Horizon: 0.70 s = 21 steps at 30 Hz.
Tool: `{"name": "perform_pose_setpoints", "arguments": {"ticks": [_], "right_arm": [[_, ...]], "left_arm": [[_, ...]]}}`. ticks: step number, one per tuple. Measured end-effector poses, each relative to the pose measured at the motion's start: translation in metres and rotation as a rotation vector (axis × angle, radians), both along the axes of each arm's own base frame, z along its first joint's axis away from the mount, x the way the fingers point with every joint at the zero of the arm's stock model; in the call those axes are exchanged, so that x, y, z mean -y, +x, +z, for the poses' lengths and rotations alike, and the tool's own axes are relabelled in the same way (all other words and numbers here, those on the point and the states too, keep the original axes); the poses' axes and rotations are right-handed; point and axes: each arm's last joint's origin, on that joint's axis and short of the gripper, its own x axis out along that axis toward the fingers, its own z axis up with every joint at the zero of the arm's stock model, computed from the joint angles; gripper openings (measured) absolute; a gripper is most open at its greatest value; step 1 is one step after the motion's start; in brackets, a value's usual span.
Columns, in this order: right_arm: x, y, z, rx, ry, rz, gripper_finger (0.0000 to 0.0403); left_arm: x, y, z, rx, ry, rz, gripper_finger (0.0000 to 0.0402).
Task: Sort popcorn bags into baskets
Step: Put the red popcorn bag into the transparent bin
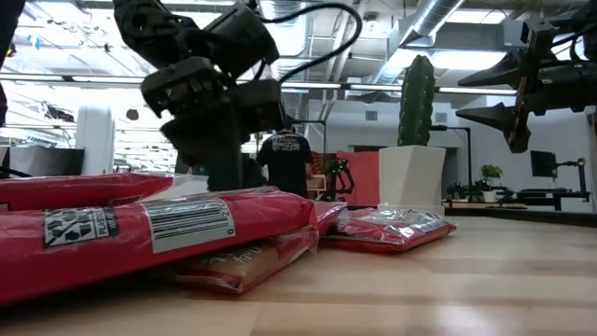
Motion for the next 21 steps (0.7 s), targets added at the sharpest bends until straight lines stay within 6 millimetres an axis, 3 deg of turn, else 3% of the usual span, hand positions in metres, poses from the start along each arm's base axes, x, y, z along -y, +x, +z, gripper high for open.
{"name": "perform_pose_setpoints", "arguments": {"ticks": [5,12,17,21], "right_arm": [[0.0,0.0,0.0,0.0,0.0,0.0,0.026],[0.0,0.0,0.0,-0.001,0.0,0.0,0.026],[0.0,0.0,0.0,-0.001,0.0,0.0,0.026],[0.0,0.0,-0.001,-0.002,0.001,0.0,0.026]], "left_arm": [[0.0,0.0,-0.013,-0.078,-0.043,0.028,0.0214],[-0.009,0.0,-0.013,-0.098,-0.068,0.096,0.0029],[-0.022,0.008,-0.001,-0.123,-0.105,0.178,0.001],[-0.036,0.014,0.021,-0.128,-0.09,0.234,0.0003]]}}
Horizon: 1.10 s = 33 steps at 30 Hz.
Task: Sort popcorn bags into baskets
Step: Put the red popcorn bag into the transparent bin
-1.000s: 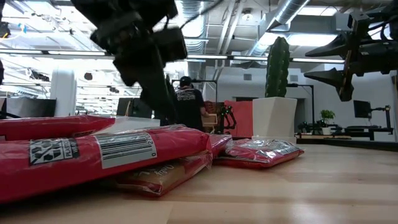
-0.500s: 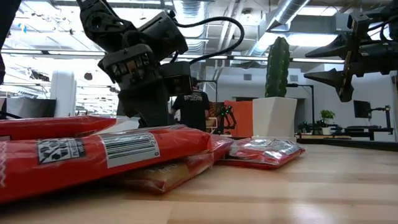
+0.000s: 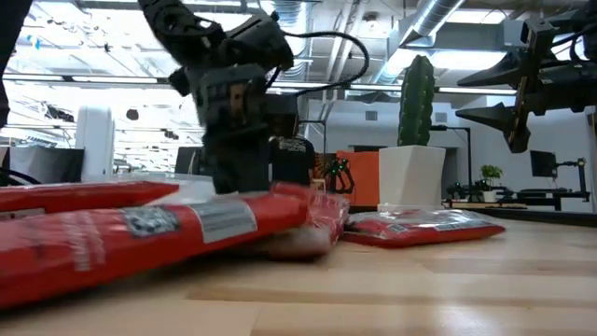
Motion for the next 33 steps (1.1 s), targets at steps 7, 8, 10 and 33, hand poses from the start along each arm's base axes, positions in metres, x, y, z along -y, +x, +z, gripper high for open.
{"name": "perform_pose_setpoints", "arguments": {"ticks": [7,8,10,33], "right_arm": [[0.0,0.0,0.0,-0.001,0.0,-0.002,0.026],[0.0,0.0,0.0,0.0,0.0,-0.002,0.026],[0.0,0.0,0.0,-0.001,0.0,-0.002,0.026],[0.0,0.0,0.0,-0.003,-0.007,-0.003,0.026]], "left_arm": [[-0.025,-0.004,0.054,-0.01,0.124,0.048,0.0001],[-0.028,-0.006,0.062,-0.003,0.134,0.05,0.0],[-0.033,-0.01,0.076,-0.01,0.146,0.055,0.0001],[-0.081,-0.045,0.154,-0.295,0.045,0.627,0.0001]]}}
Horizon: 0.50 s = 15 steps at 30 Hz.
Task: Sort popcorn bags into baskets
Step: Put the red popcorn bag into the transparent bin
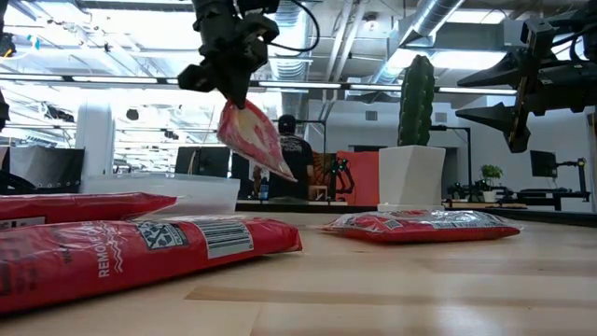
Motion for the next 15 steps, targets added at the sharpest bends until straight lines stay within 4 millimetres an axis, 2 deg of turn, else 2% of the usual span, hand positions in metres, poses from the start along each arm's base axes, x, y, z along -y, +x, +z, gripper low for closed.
{"name": "perform_pose_setpoints", "arguments": {"ticks": [4,9,13,15], "right_arm": [[0.0,0.0,0.0,0.003,0.006,0.0,0.026],[0.0,0.0,0.0,0.003,0.007,0.0,0.026],[0.0,0.0,0.0,0.003,0.007,0.0,0.026],[0.0,0.0,0.0,0.003,0.007,0.0,0.026]], "left_arm": [[-0.002,-0.003,0.0,0.003,-0.115,0.086,0.0],[-0.008,-0.011,-0.001,-0.033,-0.207,0.108,0.0],[-0.024,-0.022,0.001,-0.074,-0.169,0.047,0.0],[-0.032,-0.027,0.007,-0.076,-0.12,-0.043,0.0]]}}
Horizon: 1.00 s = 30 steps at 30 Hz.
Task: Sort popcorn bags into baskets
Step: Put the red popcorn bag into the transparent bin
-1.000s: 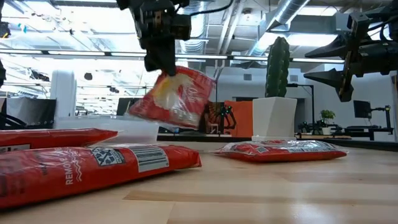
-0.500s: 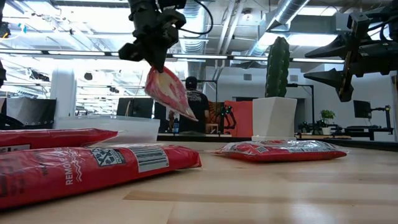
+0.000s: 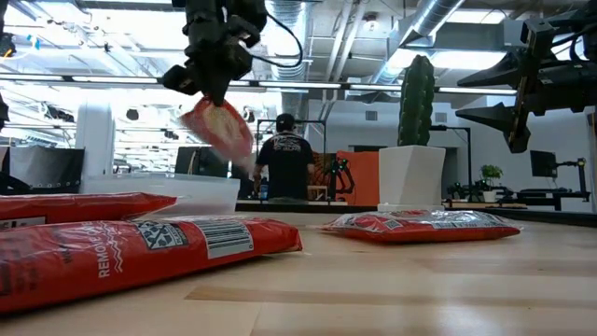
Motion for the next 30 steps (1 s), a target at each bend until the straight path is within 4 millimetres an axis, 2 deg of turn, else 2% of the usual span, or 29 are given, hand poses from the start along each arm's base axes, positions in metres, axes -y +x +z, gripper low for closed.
{"name": "perform_pose_setpoints", "arguments": {"ticks": [6,11,22,30], "right_arm": [[0.0,0.0,0.0,0.0,0.0,0.0,0.026],[0.0,0.0,0.0,-0.001,-0.004,0.0,0.026],[0.002,-0.001,0.0,0.003,-0.009,-0.055,0.026],[0.003,-0.001,0.001,0.006,-0.013,-0.111,0.026]], "left_arm": [[-0.023,-0.021,0.018,-0.057,0.156,-0.244,0.0],[-0.045,-0.039,0.022,-0.127,0.267,-0.396,0.0],[-0.096,-0.082,0.02,-0.187,0.346,-0.497,0.0],[-0.121,-0.105,0.02,-0.298,0.467,-0.642,0.0]]}}
